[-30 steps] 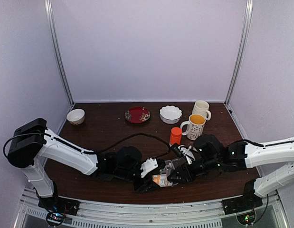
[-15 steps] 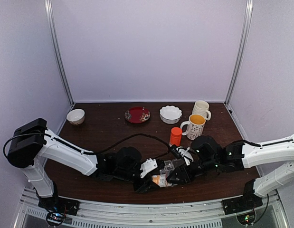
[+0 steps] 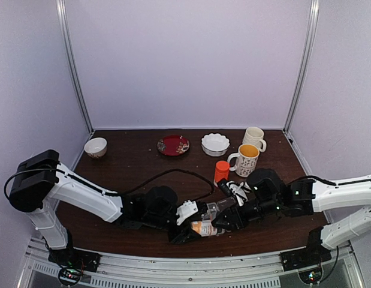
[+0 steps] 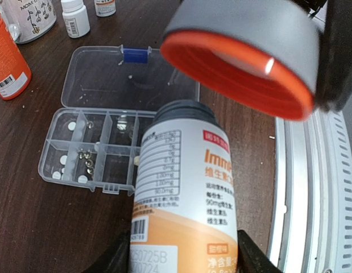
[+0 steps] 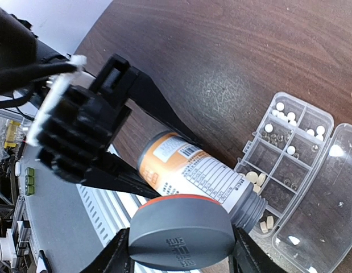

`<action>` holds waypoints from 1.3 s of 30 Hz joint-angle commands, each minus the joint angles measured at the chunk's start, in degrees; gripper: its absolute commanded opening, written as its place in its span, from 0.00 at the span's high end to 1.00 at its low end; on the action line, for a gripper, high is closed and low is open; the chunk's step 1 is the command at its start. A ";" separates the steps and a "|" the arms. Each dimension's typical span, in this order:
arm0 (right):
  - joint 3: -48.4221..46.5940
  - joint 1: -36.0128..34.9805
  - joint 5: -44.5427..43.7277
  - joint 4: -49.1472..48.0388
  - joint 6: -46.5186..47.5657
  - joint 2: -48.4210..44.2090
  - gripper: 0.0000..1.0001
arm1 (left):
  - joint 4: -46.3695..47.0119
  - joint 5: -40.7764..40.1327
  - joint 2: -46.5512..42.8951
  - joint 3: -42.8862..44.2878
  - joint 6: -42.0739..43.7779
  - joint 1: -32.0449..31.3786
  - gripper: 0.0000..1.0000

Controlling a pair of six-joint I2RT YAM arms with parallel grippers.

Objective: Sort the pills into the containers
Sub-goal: Pour the pill into the compartment of the pill container, then screw the lid of the pill bottle onto the pill bottle.

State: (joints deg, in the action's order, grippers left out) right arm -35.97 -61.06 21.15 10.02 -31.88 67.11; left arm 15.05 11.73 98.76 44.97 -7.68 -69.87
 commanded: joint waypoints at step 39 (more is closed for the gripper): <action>-23.09 4.02 13.98 18.70 34.69 -10.53 1.00 | 52.73 19.39 -15.33 -17.50 -8.72 8.07 0.97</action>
State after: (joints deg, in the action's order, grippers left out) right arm -53.91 -57.36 34.46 22.92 -5.63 54.54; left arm 60.51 25.54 86.26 27.42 -14.26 -62.54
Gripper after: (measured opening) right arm 0.536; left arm 0.538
